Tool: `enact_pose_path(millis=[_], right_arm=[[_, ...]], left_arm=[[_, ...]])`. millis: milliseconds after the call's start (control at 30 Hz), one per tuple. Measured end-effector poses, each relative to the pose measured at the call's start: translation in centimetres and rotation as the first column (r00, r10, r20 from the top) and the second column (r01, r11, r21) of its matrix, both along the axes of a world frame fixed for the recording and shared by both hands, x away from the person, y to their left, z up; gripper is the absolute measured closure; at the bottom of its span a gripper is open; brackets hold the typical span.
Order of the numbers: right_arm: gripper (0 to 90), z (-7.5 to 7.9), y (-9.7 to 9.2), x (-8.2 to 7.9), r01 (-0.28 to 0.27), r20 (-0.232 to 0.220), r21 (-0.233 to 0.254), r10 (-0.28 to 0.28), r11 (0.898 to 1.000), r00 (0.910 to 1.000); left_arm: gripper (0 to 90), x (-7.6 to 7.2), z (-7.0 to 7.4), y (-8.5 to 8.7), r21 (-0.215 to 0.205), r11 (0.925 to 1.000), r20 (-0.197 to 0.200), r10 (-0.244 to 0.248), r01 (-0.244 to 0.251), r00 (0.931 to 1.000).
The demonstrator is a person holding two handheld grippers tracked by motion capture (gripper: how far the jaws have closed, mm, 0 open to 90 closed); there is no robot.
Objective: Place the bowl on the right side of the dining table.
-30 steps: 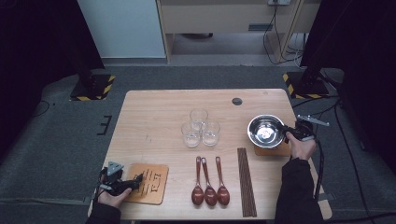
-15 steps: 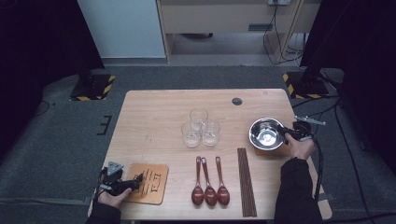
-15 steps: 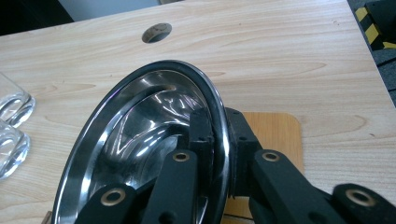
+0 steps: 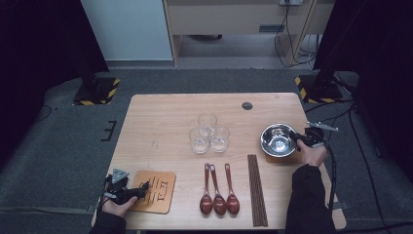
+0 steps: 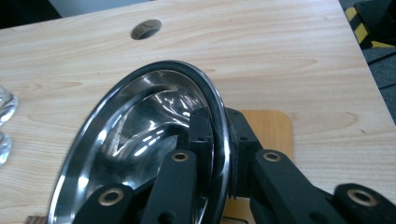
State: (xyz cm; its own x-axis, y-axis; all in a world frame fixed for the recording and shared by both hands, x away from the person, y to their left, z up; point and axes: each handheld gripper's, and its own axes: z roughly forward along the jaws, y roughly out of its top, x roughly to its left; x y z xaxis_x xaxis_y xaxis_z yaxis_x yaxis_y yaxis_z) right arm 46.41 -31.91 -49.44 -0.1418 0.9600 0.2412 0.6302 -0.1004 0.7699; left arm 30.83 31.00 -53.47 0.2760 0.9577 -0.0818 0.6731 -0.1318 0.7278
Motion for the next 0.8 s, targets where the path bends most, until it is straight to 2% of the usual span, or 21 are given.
enact_pose_path(millis=[133, 800], right_arm=[[81.4, -0.7, -0.6, 0.0, 0.015, -0.03, 0.003, -0.015, 1.0, 0.9994], [77.0, -2.1, -1.5, 0.3, 0.027, -0.076, -0.03, -0.029, 0.999, 0.9967]], left_arm=[[4.6, 0.0, 0.0, 0.0, 0.0, 1.0, 0.0, 0.0, 0.0, 1.0], [4.6, 0.0, 0.0, 0.0, 0.0, 1.0, 0.0, 0.0, 0.0, 1.0]])
